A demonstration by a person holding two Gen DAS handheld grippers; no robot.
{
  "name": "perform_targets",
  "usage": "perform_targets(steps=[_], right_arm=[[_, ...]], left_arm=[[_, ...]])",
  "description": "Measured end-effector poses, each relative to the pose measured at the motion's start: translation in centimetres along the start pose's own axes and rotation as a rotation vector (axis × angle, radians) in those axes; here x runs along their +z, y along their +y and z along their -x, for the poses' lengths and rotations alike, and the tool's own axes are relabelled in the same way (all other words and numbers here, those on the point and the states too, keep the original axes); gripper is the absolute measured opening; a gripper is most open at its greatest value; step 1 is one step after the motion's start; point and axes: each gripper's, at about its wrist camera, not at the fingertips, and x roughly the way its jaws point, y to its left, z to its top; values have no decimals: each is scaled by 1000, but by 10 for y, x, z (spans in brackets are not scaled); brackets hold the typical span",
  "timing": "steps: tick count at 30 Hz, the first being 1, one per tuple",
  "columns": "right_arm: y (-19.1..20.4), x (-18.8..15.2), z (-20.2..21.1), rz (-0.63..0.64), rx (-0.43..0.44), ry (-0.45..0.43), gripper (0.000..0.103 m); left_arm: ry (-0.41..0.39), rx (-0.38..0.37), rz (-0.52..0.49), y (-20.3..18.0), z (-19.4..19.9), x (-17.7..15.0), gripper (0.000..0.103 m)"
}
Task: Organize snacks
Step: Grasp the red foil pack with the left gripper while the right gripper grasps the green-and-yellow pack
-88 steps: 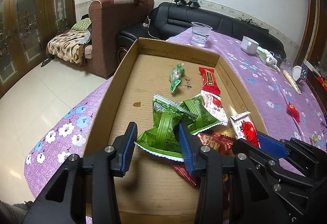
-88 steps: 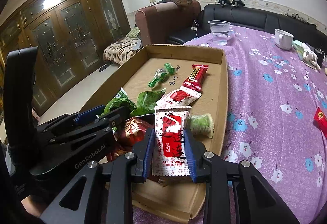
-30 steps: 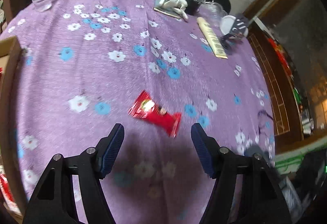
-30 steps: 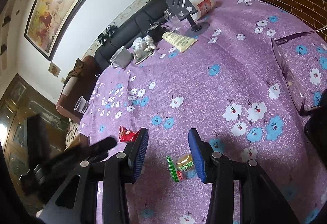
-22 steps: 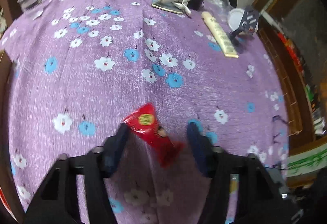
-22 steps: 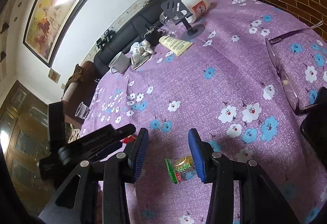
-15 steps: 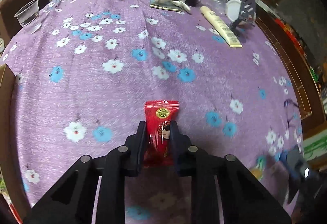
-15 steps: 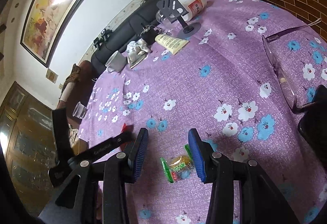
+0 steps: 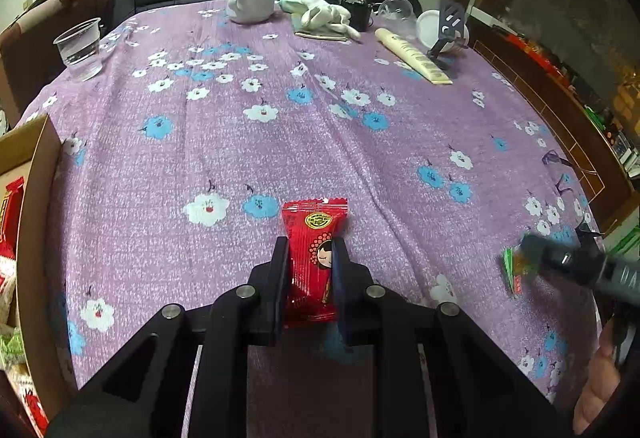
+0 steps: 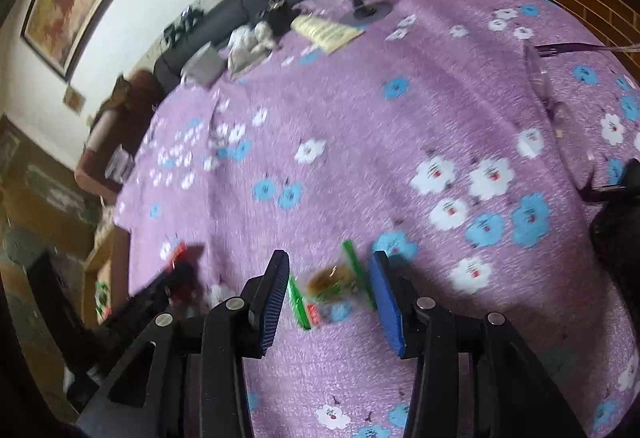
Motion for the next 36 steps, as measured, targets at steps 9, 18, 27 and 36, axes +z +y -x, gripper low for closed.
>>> perform_targets(steps=[9, 18, 27, 36], right_arm=[[43, -21, -13, 279, -186, -17, 44], [39, -14, 10, 241, -112, -107, 31], [41, -18, 20, 319, -86, -88, 63], [49, -35, -1, 448, -130, 13, 57]], left_arm=[[-18, 14, -30, -3, 0, -3, 18], [-18, -8, 9, 5, 1, -2, 18], [-23, -6, 4, 5, 1, -3, 18], [-24, -7, 8, 6, 1, -2, 18]])
